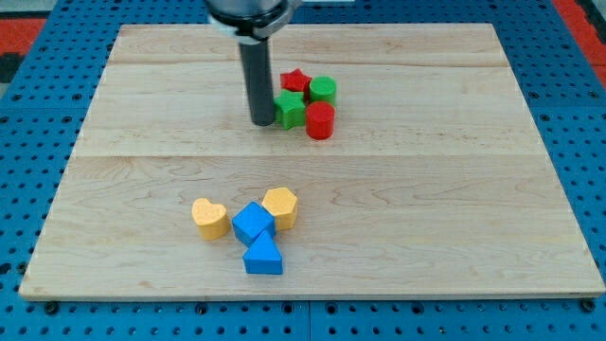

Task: Slide the red circle towards the center right of the board

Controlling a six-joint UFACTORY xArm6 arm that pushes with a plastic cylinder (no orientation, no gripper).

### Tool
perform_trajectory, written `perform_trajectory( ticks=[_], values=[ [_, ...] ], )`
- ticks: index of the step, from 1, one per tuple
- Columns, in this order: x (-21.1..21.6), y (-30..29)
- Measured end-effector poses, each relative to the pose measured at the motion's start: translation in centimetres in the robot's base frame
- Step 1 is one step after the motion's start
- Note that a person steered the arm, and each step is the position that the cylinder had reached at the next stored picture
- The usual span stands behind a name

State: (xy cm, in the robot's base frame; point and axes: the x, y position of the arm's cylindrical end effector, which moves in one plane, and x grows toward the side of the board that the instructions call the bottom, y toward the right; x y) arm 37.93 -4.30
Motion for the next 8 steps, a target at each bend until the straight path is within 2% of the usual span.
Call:
perform_trajectory(
  ticks=[1,2,3,4,7,8],
  values=[
    [-0.7,3.9],
    [0.3,10.6],
    [2.7,12.1],
    [5.6,8.7],
    [12.8,10.0],
    [9.9,15.1]
  ],
)
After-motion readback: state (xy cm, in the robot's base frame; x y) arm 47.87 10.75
